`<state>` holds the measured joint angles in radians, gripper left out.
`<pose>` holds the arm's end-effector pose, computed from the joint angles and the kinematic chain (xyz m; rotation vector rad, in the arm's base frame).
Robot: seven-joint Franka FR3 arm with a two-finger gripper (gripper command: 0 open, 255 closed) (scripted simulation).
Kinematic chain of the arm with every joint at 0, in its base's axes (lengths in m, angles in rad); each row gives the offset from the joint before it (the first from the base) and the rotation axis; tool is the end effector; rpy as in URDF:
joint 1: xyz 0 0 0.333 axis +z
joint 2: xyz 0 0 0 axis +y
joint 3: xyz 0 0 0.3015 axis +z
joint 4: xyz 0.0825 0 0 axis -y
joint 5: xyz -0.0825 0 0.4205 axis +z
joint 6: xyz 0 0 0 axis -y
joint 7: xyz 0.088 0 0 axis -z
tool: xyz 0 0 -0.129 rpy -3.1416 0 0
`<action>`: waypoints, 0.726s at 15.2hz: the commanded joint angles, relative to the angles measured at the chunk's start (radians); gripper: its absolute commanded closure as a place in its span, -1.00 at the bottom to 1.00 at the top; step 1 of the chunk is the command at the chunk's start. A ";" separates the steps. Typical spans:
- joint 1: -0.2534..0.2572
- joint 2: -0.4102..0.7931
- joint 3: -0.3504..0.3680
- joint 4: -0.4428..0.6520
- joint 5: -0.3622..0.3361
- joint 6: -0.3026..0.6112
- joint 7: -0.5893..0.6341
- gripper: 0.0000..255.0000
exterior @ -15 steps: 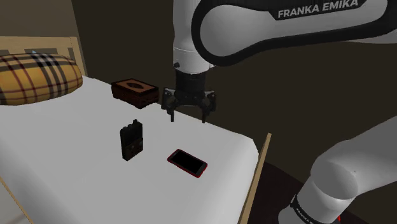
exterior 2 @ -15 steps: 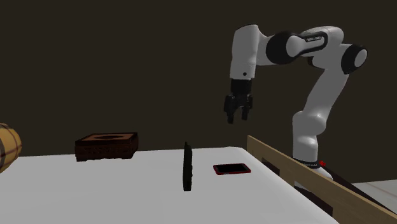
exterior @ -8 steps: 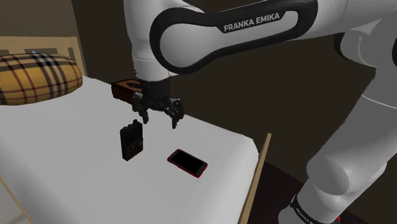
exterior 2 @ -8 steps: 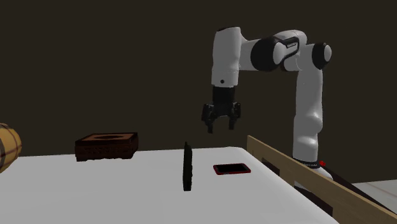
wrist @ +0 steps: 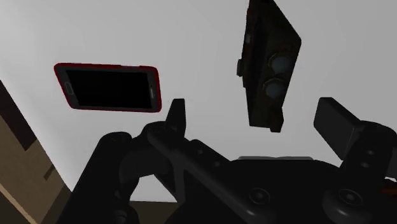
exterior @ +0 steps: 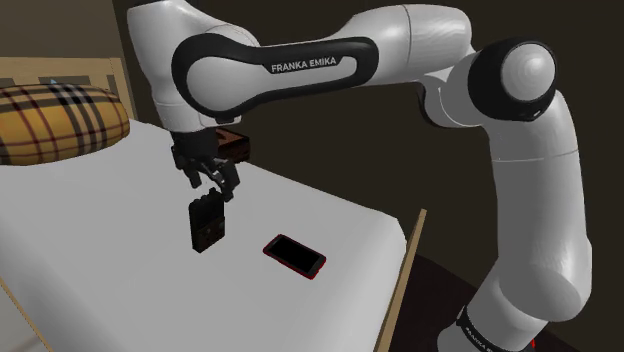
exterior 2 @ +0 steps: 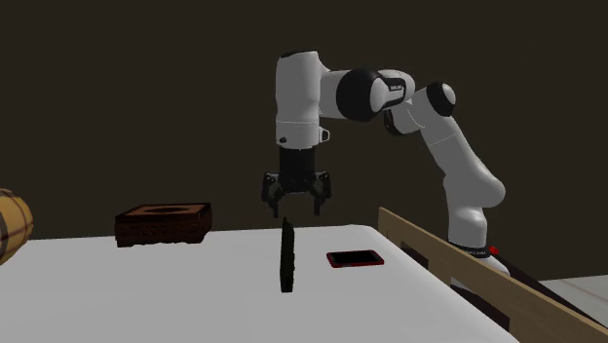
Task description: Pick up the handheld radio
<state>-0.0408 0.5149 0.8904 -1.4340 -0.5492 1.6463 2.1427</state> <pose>0.5605 0.4027 0.4285 2.4305 -1.7769 0.2104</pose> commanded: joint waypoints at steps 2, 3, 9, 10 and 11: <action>0.066 0.076 -0.044 0.096 -0.043 -0.033 0.053 -1.00; 0.063 0.078 -0.045 0.084 -0.044 -0.021 0.056 -1.00; 0.051 0.090 -0.051 0.024 -0.056 0.042 0.077 -1.00; 0.051 0.090 -0.051 0.024 -0.056 0.042 0.077 -1.00; 0.049 0.089 -0.051 0.020 -0.056 0.044 0.078 1.00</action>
<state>0.0094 0.6036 0.8400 -1.4114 -0.6047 1.6877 2.2200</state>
